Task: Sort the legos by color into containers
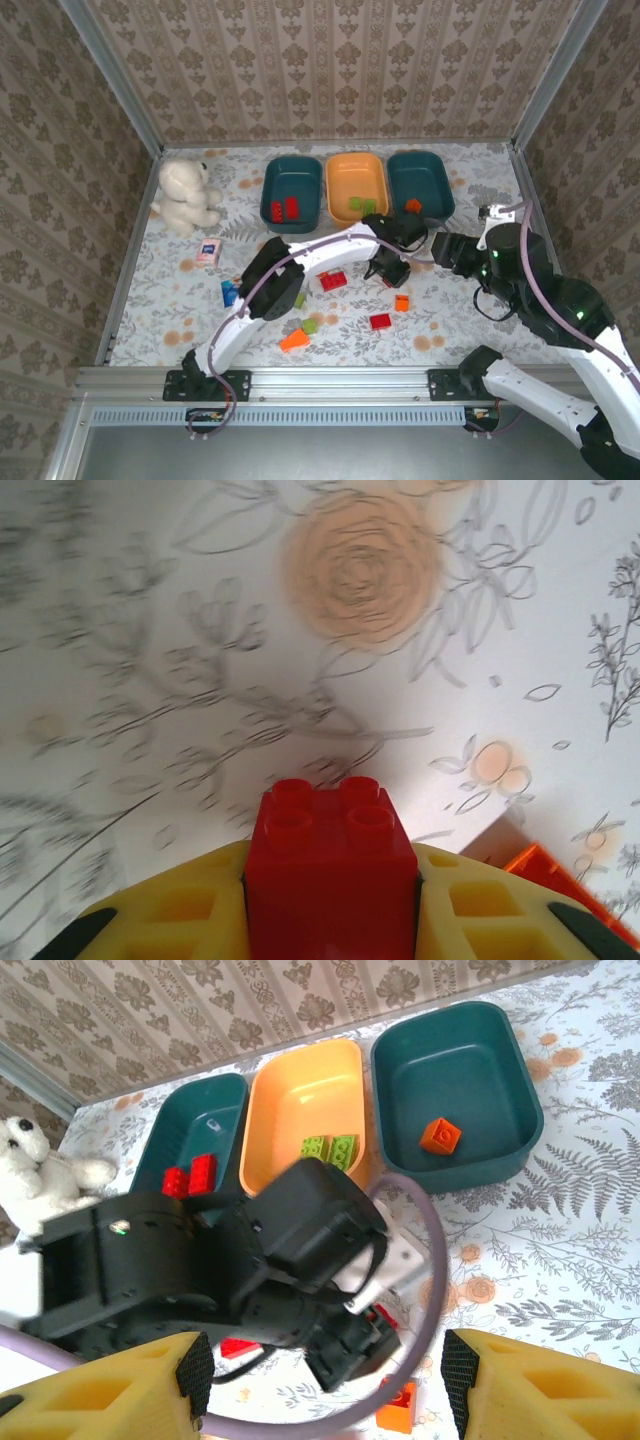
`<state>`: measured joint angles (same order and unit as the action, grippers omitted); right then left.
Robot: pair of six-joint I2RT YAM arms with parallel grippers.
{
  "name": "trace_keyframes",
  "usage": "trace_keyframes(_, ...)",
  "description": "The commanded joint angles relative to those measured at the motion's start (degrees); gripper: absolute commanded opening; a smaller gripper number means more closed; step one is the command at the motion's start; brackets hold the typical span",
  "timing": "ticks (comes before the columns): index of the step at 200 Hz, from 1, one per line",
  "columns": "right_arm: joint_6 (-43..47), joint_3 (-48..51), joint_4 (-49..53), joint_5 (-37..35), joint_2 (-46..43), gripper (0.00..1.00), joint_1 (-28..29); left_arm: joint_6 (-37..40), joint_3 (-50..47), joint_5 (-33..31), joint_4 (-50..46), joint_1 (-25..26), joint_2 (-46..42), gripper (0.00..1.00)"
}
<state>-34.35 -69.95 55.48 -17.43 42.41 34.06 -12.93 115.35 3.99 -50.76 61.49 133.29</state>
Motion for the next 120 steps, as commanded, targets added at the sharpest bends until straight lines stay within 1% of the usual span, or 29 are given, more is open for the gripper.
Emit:
trace_keyframes(1, 2.21, -0.28, -1.64, 1.96, 1.19, 0.65, 0.22, -3.84, -2.11, -3.60, 0.05, -4.79, -12.15, 0.24)
trace_keyframes(26, 3.87, 0.49, -3.50, 5.08, 3.32, 0.65, 0.21, -7.03, -7.64, -2.80, 2.10, -11.62, -20.37, 0.24)
trace_keyframes(54, 4.88, 0.78, -5.90, 9.20, 7.46, 0.65, 0.34, -9.04, -12.19, -1.06, 3.71, -20.15, -24.08, 0.24)
trace_keyframes(70, 5.17, 1.05, -7.68, 11.28, 9.44, 0.65, 0.35, -10.47, -13.65, 0.31, 5.01, -25.10, -23.91, 0.24)
trace_keyframes(87, 5.03, 1.05, -8.76, 12.98, 11.70, 0.64, 0.31, -12.25, -13.99, 2.61, 7.01, -29.10, -22.09, 0.24)
trace_keyframes(105, 5.00, 0.97, -8.89, 14.72, 14.34, 0.65, 0.30, -13.39, -13.02, 4.34, 8.94, -31.52, -18.92, 0.24)
trace_keyframes(120, 4.46, 1.12, -9.06, 16.05, 16.19, 0.65, 0.30, -13.79, -10.82, 4.79, 8.58, -32.52, -15.54, 0.23)
